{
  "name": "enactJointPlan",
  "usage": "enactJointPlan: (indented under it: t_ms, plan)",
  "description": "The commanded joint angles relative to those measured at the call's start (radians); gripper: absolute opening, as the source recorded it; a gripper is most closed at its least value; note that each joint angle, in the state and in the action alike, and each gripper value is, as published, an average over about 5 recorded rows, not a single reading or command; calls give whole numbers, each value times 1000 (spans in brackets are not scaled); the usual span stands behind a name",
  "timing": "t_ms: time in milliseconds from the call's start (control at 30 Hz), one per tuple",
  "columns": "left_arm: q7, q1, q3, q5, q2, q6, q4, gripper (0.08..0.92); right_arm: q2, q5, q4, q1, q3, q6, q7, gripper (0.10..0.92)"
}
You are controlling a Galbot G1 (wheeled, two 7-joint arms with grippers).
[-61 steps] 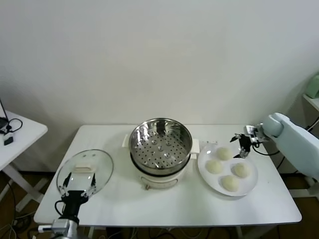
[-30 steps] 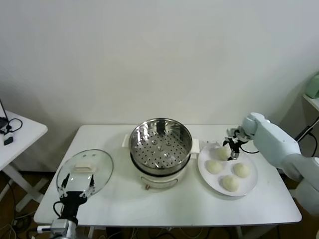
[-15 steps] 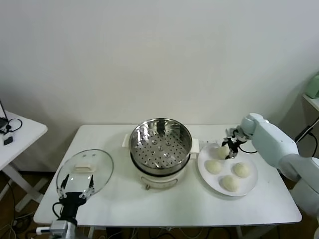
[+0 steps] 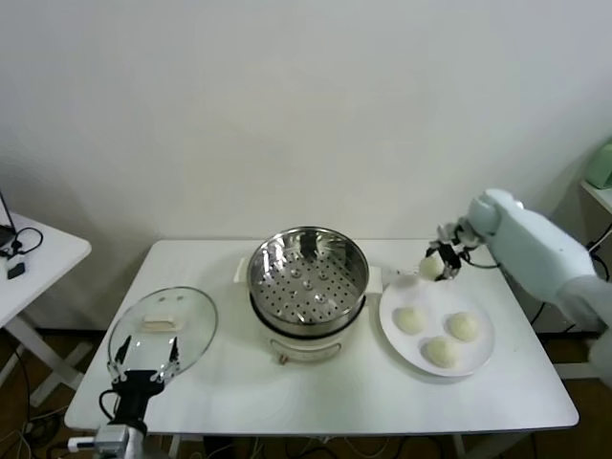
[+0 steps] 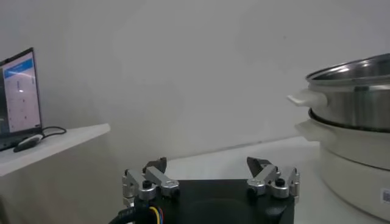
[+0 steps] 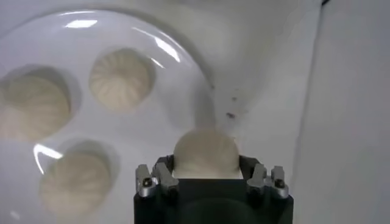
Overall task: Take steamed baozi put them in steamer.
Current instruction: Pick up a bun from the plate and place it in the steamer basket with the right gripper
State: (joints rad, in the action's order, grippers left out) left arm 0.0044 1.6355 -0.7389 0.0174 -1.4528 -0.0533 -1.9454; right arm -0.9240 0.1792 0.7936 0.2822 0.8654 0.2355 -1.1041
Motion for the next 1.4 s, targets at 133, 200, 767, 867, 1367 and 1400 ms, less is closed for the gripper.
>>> enactJointPlan:
  t_ms: [133, 200, 767, 867, 1367, 1400]
  plan:
    - [-1, 1, 9, 5, 2, 4, 0, 823, 66, -25, 415, 344, 230, 105, -7, 704]
    - [-2, 0, 12, 5, 3, 8, -2, 823, 45, -4, 472, 367, 241, 115, -7, 703]
    - [-3, -24, 38, 16, -4, 35, -27, 823, -351, 332, 432, 172, 203, 224, -2, 696]
    - [-3, -28, 43, 21, -10, 37, -33, 823, -408, 352, 376, 136, 195, 230, 1, 699]
    - [20, -8, 34, -3, -8, 44, -53, 823, -503, 483, 168, 39, 171, 268, 11, 704]
    - [20, -7, 33, -4, -8, 43, -52, 823, -503, 484, 162, 38, 169, 269, 10, 704]
